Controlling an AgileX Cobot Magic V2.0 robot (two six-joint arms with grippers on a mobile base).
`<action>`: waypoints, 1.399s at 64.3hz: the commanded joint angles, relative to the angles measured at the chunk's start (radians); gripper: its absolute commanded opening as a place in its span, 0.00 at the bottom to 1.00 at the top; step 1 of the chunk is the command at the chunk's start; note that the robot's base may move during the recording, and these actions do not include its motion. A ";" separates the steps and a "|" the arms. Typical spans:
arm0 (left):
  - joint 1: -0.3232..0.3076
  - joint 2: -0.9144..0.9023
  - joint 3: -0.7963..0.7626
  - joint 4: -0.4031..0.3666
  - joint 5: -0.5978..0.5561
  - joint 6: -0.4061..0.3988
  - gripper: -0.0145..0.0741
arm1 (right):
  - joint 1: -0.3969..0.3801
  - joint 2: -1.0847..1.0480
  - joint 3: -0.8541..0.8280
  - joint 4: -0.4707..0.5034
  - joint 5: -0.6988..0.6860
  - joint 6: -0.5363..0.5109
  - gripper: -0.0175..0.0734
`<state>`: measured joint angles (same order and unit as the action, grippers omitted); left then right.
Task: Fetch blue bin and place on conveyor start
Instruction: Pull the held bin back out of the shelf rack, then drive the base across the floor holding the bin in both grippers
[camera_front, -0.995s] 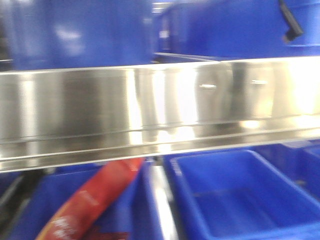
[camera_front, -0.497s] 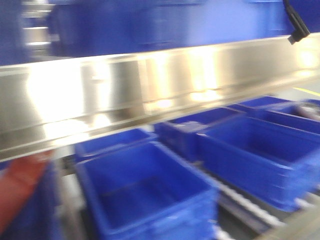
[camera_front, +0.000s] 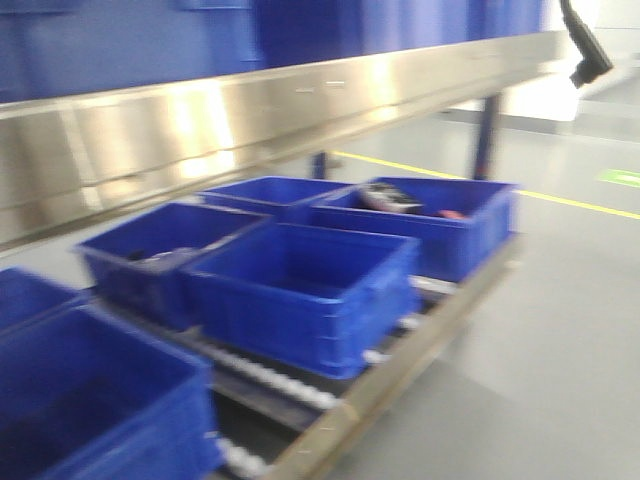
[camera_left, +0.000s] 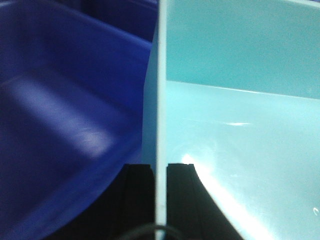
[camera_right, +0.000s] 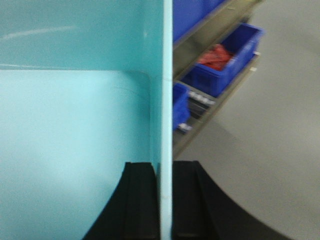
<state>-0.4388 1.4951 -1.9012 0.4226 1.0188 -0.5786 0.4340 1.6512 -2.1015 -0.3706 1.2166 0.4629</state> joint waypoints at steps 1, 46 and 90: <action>-0.006 -0.012 -0.013 0.009 -0.044 -0.002 0.04 | -0.001 -0.011 -0.012 -0.065 -0.010 -0.010 0.01; -0.006 -0.012 -0.013 0.009 -0.046 -0.002 0.04 | -0.001 -0.011 -0.012 -0.067 -0.016 -0.010 0.01; -0.006 -0.012 -0.013 0.009 -0.046 -0.002 0.04 | -0.001 -0.011 -0.012 -0.067 -0.155 -0.010 0.01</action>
<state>-0.4388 1.4951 -1.9012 0.4295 1.0124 -0.5786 0.4340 1.6512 -2.1015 -0.4001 1.1092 0.4622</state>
